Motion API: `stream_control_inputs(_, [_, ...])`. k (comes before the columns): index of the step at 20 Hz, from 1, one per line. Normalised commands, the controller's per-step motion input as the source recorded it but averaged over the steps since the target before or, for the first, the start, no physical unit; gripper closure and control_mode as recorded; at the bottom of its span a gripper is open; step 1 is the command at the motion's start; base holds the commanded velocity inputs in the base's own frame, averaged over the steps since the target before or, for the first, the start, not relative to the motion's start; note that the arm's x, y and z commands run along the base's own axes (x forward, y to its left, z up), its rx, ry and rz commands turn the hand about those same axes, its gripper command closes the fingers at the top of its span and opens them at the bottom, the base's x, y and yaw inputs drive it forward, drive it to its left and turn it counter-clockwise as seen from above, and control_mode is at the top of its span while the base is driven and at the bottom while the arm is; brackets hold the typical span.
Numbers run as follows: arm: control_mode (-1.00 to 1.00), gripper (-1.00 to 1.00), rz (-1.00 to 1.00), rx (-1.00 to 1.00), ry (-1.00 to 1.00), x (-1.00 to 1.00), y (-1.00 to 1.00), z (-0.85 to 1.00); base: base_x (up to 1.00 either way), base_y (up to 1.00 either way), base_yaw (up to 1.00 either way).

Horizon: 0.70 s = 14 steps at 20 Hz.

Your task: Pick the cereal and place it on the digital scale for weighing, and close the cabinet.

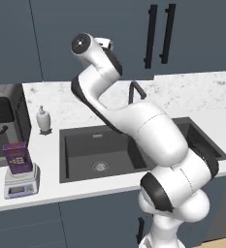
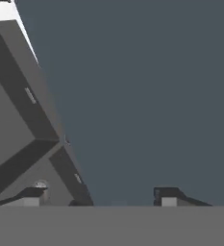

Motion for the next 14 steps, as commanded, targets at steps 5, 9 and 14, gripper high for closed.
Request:
stream_control_inputs(5, [-1.00,-1.00,0.28,0.16,-0.01,1.00,-0.92,-0.24,0.00,0.00,0.00])
stream_control_inputs(9, [-1.00,-1.00,0.26,0.17,-0.13,1.00,-0.85,0.00,0.00,0.00,0.00])
stream_control_inputs(14, [-1.00,-1.00,0.25,0.17,-0.11,0.81,-0.90,-0.04,0.00,0.00,0.00])
